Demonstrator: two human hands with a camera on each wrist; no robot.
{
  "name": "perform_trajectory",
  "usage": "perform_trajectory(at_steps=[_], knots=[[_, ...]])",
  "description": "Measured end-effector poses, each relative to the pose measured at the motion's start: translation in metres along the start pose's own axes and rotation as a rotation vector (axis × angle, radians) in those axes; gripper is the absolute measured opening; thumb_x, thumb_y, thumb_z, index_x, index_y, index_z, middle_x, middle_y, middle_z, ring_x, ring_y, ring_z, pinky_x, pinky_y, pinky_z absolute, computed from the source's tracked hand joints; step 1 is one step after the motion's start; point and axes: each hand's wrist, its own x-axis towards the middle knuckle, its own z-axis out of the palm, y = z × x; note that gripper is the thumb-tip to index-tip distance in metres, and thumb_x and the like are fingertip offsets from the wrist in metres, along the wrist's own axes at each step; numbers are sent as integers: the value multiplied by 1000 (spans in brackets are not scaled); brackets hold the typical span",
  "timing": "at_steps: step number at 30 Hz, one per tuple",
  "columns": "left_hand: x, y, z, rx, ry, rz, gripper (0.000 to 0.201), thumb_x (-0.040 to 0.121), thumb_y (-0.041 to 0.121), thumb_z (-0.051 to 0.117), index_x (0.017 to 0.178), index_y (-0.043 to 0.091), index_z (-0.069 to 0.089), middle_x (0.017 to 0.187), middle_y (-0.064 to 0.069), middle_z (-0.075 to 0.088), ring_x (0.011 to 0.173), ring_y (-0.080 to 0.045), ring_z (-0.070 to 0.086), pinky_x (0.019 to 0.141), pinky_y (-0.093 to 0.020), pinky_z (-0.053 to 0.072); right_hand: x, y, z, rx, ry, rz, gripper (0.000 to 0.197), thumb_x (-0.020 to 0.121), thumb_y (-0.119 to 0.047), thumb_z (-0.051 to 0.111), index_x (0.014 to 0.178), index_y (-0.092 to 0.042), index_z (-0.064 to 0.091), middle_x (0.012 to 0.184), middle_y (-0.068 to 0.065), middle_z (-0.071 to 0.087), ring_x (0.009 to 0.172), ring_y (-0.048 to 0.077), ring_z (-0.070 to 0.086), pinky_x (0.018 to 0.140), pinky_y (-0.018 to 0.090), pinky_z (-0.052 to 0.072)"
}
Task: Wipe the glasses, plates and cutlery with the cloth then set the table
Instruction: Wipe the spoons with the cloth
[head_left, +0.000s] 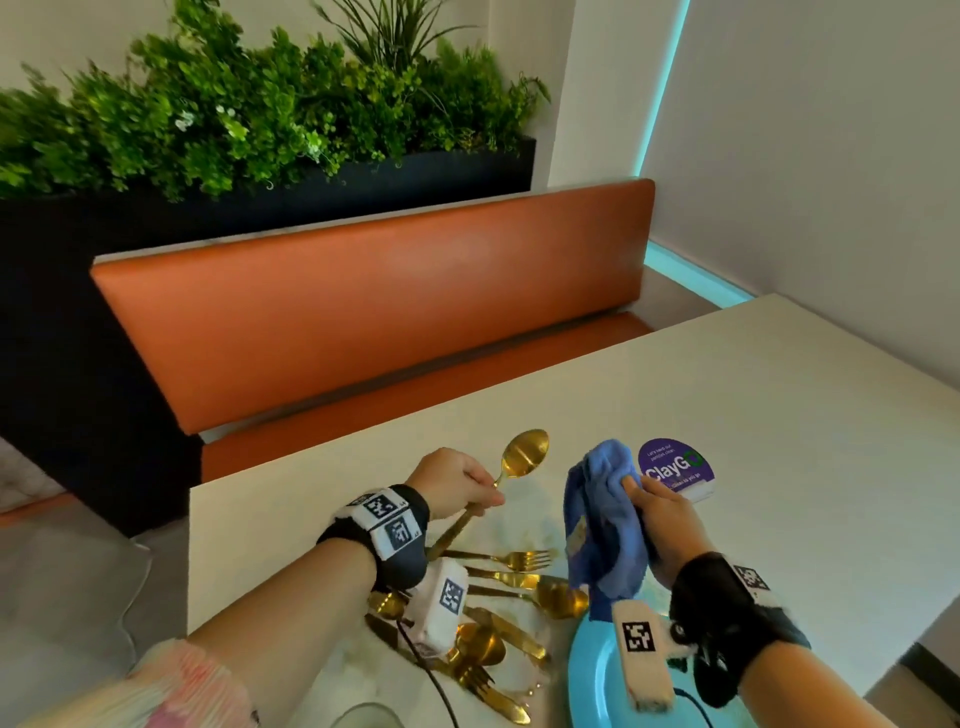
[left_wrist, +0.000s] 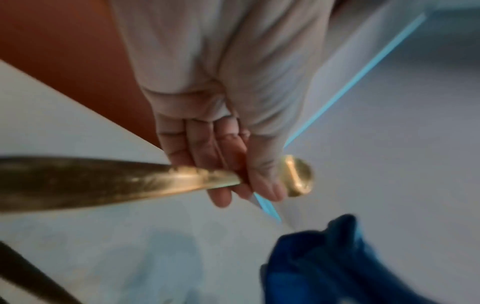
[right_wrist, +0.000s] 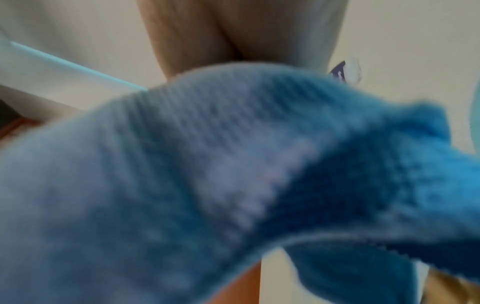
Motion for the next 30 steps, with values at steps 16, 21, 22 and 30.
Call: perform_trajectory(at_steps=[16, 21, 22, 30], knots=[[-44, 31, 8, -188, 313, -118, 12, 87, 6, 56, 97, 0, 60, 87, -12, 60, 88, -31, 63, 82, -38, 55, -8, -31, 117, -104, -186, -150, 46, 80, -2, 67, 118, -17, 46, 100, 16, 59, 93, 33, 61, 83, 48, 54], [-49, 42, 11, -234, 196, -145, 5, 87, 7, 62, 83, 4, 64, 79, -11, 64, 78, -28, 62, 79, -38, 55, 7, -39, 129, -551, -62, -256, 31, 90, -15, 47, 60, -14, 44, 63, 11, 49, 63, 25, 49, 60, 31, 43], [-50, 44, 12, -237, 179, -157, 7, 89, 8, 59, 84, 5, 63, 78, -10, 63, 77, -27, 63, 78, -37, 55, 12, -42, 129, -549, -35, -251, 31, 90, -15, 46, 59, -13, 44, 61, 9, 48, 61, 25, 47, 58, 29, 39], [-53, 27, 13, -314, 103, -183, 32, 98, 14, 35, 69, 15, 49, 61, 0, 37, 51, -13, 31, 46, -21, 28, 35, -52, 126, -455, -60, -242, 15, 87, -16, 62, 88, -5, 53, 84, 15, 57, 85, 29, 55, 81, 42, 50]])
